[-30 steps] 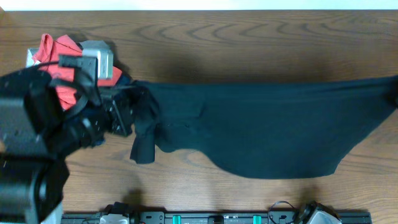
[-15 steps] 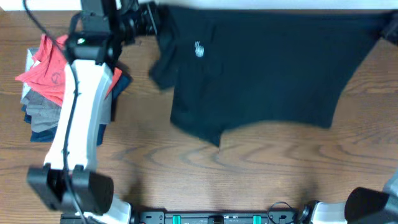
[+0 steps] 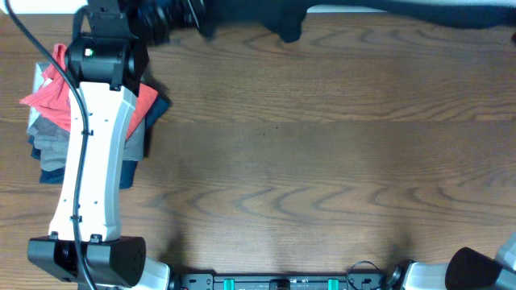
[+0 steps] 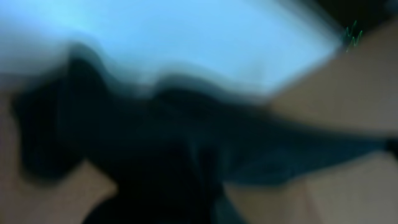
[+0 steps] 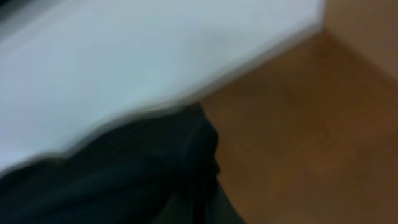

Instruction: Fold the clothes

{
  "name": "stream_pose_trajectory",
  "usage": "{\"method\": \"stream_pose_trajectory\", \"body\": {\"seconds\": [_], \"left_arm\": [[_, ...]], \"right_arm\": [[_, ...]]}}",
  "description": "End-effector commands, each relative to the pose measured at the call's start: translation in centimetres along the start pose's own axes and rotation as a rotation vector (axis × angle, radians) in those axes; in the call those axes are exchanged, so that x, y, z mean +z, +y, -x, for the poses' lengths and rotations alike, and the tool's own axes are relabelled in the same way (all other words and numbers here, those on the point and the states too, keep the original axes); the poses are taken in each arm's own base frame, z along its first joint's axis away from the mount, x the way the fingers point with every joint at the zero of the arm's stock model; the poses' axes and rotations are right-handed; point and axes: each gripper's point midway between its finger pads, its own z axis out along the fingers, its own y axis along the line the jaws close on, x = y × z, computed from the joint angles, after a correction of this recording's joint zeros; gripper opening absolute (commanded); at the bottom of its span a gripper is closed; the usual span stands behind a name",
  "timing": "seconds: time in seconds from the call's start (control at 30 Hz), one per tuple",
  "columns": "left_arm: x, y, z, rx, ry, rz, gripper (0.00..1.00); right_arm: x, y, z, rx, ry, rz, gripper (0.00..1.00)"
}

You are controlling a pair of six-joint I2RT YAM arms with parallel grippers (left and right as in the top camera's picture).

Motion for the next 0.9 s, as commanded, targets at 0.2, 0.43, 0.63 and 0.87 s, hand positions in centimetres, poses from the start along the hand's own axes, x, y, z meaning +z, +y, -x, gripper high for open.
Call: {"method": "stream_pose_trajectory", "body": {"seconds": [0.2,0.43,0.63,0.87], "left_arm": [[0.7,7.5,-17.5,-0.182,0.687,0.207,0.06],[-0.6,9.3,-28.0,-0.299,1.033,0.243,0.06],[-3.4,10.4,-35.4,-0.39,1.251,0.268,0.06],[-5.3,10.9,-38.5,-0.428,1.338,0.264,0.06]], "right_arm": [[2.6,-14.3,-11.5,0.001,0.348,-0.655,0.01],[1.8,-18.1,-19.8,0.033,0.582,-0.792,0.01],[-0.8,-21.3,-24.2,0.142,0.684,-0.957,0.01],[-1.7,-22.4,-26.1,0.211,0.738,-0.979,0.01]]}}
